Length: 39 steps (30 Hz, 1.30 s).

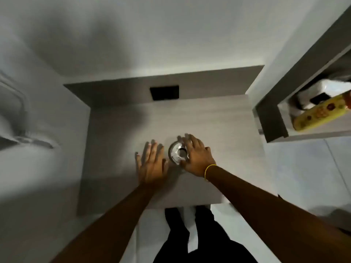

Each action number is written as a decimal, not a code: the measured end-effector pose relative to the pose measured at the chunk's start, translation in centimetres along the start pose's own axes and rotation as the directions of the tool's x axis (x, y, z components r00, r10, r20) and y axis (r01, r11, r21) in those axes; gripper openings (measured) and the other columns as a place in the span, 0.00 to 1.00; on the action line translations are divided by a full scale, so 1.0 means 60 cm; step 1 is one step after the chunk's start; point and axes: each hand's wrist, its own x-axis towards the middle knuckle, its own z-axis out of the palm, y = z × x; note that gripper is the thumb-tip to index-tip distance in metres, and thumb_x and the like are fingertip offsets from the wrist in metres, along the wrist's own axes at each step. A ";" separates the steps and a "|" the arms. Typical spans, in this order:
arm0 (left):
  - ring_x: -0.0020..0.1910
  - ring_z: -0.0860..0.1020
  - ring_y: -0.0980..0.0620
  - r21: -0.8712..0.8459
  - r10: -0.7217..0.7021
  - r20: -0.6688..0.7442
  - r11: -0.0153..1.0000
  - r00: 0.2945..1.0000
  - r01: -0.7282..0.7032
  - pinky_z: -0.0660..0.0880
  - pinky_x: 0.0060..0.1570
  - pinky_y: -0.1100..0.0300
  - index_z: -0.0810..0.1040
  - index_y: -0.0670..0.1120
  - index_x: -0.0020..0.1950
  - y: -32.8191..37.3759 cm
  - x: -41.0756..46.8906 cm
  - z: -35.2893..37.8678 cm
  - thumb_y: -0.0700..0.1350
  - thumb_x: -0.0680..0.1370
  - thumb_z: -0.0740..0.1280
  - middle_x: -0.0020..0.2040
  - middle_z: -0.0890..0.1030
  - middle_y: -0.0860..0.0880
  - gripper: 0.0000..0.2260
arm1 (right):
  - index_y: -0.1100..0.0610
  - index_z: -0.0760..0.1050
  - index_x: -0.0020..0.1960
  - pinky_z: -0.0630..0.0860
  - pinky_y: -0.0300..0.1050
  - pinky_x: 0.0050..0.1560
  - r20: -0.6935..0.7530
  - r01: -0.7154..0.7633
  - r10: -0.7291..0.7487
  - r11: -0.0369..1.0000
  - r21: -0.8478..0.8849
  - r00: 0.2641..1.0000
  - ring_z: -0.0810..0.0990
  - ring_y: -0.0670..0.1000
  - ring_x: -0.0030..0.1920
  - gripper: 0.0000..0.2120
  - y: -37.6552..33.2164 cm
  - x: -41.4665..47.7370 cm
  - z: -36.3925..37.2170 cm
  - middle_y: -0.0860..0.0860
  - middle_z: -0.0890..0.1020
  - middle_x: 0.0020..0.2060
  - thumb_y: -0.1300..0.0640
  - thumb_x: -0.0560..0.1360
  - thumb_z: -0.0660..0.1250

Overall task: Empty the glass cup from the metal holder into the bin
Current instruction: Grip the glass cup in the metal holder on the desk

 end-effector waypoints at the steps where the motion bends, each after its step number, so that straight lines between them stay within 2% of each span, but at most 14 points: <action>1: 0.87 0.55 0.42 0.000 -0.040 0.060 0.999 0.997 0.040 0.54 0.80 0.27 0.66 0.47 0.84 -0.002 -0.010 0.021 0.56 0.83 0.57 0.88 0.59 0.43 0.30 | 0.45 0.54 0.85 0.71 0.63 0.69 0.006 0.018 -0.018 1.000 -0.015 1.000 0.61 0.59 0.81 0.47 0.003 0.006 0.014 0.51 0.57 0.84 0.38 0.71 0.70; 3: 0.87 0.55 0.41 0.008 -0.078 0.110 0.997 0.991 0.077 0.57 0.78 0.26 0.64 0.46 0.85 -0.003 -0.019 0.054 0.55 0.82 0.59 0.88 0.58 0.42 0.31 | 0.45 0.57 0.83 0.73 0.61 0.67 -0.006 0.018 -0.019 0.997 -0.076 1.000 0.65 0.59 0.79 0.50 0.008 0.017 0.030 0.52 0.59 0.83 0.37 0.66 0.72; 7: 0.87 0.54 0.39 0.032 -0.088 0.083 0.996 0.993 0.085 0.56 0.76 0.22 0.61 0.46 0.86 -0.003 -0.017 0.092 0.58 0.84 0.59 0.88 0.58 0.42 0.32 | 0.46 0.59 0.82 0.76 0.60 0.61 0.020 0.097 -0.095 0.974 -0.205 0.995 0.70 0.61 0.74 0.55 0.002 0.042 0.036 0.54 0.63 0.81 0.38 0.58 0.73; 9: 0.87 0.54 0.39 0.029 -0.066 0.029 0.997 0.997 0.065 0.57 0.76 0.22 0.60 0.47 0.86 -0.006 -0.011 0.101 0.59 0.84 0.58 0.88 0.57 0.42 0.32 | 0.47 0.60 0.81 0.75 0.60 0.62 0.083 0.155 -0.139 0.959 -0.235 0.987 0.69 0.62 0.74 0.54 -0.004 0.059 0.024 0.54 0.64 0.79 0.40 0.58 0.75; 13: 0.87 0.54 0.38 0.016 -0.071 0.014 0.997 0.997 0.070 0.56 0.76 0.22 0.60 0.48 0.87 -0.006 -0.010 0.108 0.61 0.85 0.54 0.88 0.56 0.42 0.32 | 0.49 0.66 0.78 0.77 0.58 0.63 0.223 0.252 -0.194 0.929 -0.271 0.955 0.67 0.65 0.73 0.49 -0.013 0.081 0.020 0.57 0.64 0.76 0.44 0.59 0.79; 19: 0.88 0.52 0.40 0.040 -0.053 -0.044 0.998 0.998 0.055 0.55 0.77 0.24 0.57 0.49 0.87 -0.014 -0.012 0.126 0.61 0.85 0.56 0.89 0.54 0.43 0.33 | 0.50 0.66 0.76 0.77 0.59 0.59 0.223 0.295 -0.231 0.901 -0.319 0.947 0.71 0.64 0.69 0.46 -0.016 0.080 0.017 0.57 0.67 0.73 0.47 0.61 0.80; 22: 0.88 0.52 0.41 0.037 -0.055 -0.055 0.998 0.997 0.057 0.53 0.78 0.25 0.57 0.49 0.87 -0.014 -0.014 0.127 0.61 0.84 0.57 0.89 0.54 0.44 0.33 | 0.52 0.66 0.74 0.78 0.60 0.57 0.223 0.303 -0.242 0.904 -0.301 0.944 0.72 0.64 0.67 0.44 -0.018 0.077 0.016 0.56 0.69 0.71 0.49 0.62 0.80; 33: 0.88 0.49 0.42 0.044 -0.047 -0.065 0.998 0.997 0.050 0.51 0.79 0.25 0.54 0.51 0.88 -0.019 -0.013 0.132 0.61 0.85 0.53 0.89 0.53 0.44 0.33 | 0.50 0.64 0.78 0.78 0.64 0.62 0.182 0.287 -0.252 0.936 -0.203 0.950 0.68 0.65 0.72 0.48 -0.013 0.075 0.013 0.60 0.63 0.75 0.49 0.63 0.81; 39: 0.88 0.51 0.42 0.073 -0.042 -0.090 0.996 0.995 0.049 0.52 0.79 0.26 0.56 0.50 0.87 -0.022 -0.013 0.138 0.62 0.85 0.53 0.89 0.54 0.44 0.32 | 0.47 0.64 0.76 0.80 0.63 0.61 0.030 0.179 -0.178 0.983 -0.034 0.984 0.72 0.63 0.70 0.45 0.038 0.049 -0.018 0.56 0.65 0.72 0.48 0.62 0.78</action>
